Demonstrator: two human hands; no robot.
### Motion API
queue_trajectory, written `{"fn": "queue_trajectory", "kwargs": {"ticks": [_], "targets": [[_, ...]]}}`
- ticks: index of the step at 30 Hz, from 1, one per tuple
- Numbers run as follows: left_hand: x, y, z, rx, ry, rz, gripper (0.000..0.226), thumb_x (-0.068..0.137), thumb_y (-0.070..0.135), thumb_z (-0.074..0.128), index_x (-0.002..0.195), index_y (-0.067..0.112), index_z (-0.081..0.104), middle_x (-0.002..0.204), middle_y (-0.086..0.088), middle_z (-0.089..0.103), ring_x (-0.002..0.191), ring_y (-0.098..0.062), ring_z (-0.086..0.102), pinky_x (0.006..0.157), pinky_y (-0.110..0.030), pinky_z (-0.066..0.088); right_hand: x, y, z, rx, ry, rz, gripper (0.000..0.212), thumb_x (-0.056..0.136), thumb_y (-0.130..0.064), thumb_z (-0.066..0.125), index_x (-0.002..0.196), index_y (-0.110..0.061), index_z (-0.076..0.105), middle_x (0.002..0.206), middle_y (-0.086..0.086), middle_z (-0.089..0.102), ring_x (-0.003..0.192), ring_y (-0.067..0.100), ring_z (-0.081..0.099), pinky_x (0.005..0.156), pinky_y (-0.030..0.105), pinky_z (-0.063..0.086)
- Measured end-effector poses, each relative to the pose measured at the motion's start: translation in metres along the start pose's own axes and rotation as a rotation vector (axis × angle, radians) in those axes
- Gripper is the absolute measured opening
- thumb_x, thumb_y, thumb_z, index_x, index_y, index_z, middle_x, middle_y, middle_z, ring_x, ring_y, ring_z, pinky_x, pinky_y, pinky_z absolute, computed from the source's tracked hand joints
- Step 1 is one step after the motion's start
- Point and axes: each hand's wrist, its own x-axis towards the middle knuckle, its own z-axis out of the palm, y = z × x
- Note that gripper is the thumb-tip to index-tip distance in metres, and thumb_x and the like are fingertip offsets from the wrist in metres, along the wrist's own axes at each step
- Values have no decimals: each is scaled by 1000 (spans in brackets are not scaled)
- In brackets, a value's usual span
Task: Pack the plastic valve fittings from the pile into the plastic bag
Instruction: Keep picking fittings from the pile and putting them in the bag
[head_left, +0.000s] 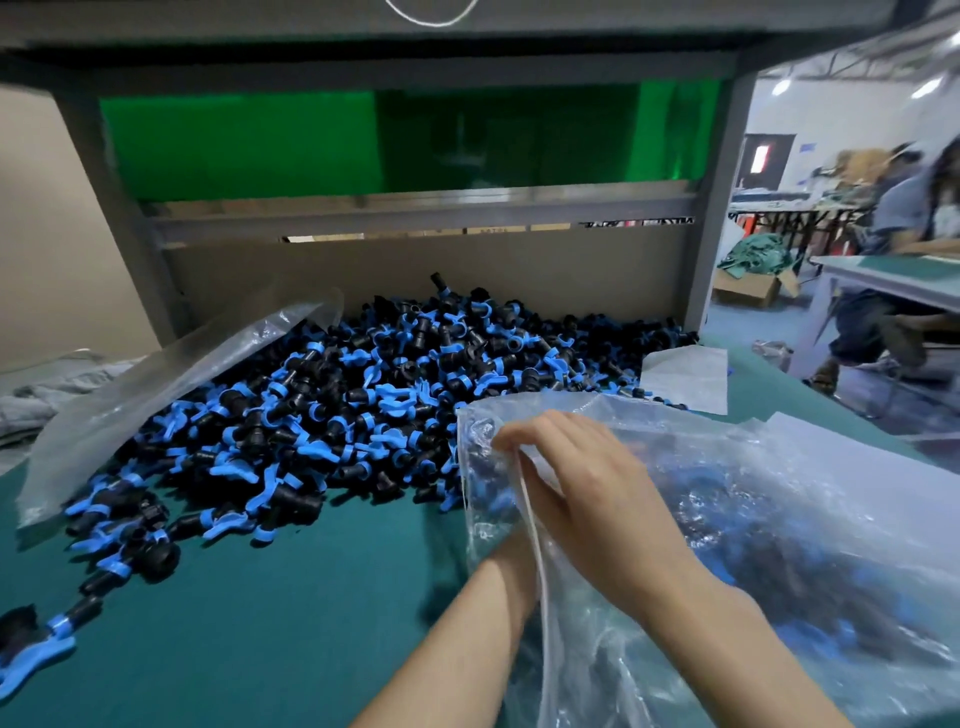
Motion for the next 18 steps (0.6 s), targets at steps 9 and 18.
{"fn": "queue_trajectory", "kwargs": {"ticks": [9,18], "targets": [[27,-83,11,-1137,-380,328,25,105,12,40,107,17,64,92,-10,72,67,-11,58,63,-35,53,-6,16,11,228,154,196,22,92,-10,63,110,-21,60,106,-11,65,100,5,61,85,22,48],[75,-193,52,-455,149,-15,27,102,30,40,125,27,54,116,2,65,102,-19,53,87,-38,42,-39,15,55,344,149,384,32,93,-9,61,111,-34,54,105,-18,62,101,-9,58,85,6,42]]}}
